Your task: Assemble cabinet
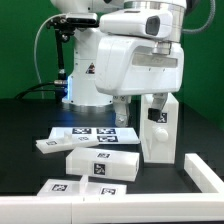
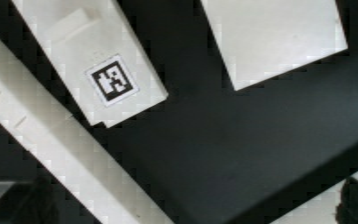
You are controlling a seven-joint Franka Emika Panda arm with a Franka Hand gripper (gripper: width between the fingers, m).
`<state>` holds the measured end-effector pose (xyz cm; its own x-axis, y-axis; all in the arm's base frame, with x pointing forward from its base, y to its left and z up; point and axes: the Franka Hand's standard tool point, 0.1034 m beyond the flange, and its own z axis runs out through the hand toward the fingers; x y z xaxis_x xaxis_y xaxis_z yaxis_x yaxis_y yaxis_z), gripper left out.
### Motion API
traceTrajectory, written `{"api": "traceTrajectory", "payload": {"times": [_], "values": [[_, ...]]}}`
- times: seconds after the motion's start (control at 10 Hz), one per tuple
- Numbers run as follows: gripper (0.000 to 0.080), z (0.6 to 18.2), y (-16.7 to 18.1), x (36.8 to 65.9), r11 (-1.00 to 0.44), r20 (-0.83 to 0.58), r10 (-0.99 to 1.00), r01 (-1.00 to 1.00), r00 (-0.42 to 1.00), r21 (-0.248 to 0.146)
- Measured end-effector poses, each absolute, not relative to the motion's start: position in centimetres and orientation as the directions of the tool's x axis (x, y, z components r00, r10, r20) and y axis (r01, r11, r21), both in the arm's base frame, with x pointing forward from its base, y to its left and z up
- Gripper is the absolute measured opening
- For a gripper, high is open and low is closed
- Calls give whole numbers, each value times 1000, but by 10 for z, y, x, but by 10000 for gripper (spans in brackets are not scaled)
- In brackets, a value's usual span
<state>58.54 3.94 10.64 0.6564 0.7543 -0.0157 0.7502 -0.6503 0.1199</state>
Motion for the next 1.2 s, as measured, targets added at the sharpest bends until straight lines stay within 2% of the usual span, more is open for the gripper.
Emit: {"api": "traceTrajectory", "payload": {"times": [0.5,0.8,0.9,1.0,1.2], "values": [[796,106,39,585,-640,-21,763,759,647,125],[796,115,-7,577,-459,-65,884,886,463,65],[796,121,-18,580,-427,-56,901,902,431,71],[796,130,-23,589,-426,-38,901,899,432,103],[796,128,-22,588,-426,-38,901,899,432,101]]}}
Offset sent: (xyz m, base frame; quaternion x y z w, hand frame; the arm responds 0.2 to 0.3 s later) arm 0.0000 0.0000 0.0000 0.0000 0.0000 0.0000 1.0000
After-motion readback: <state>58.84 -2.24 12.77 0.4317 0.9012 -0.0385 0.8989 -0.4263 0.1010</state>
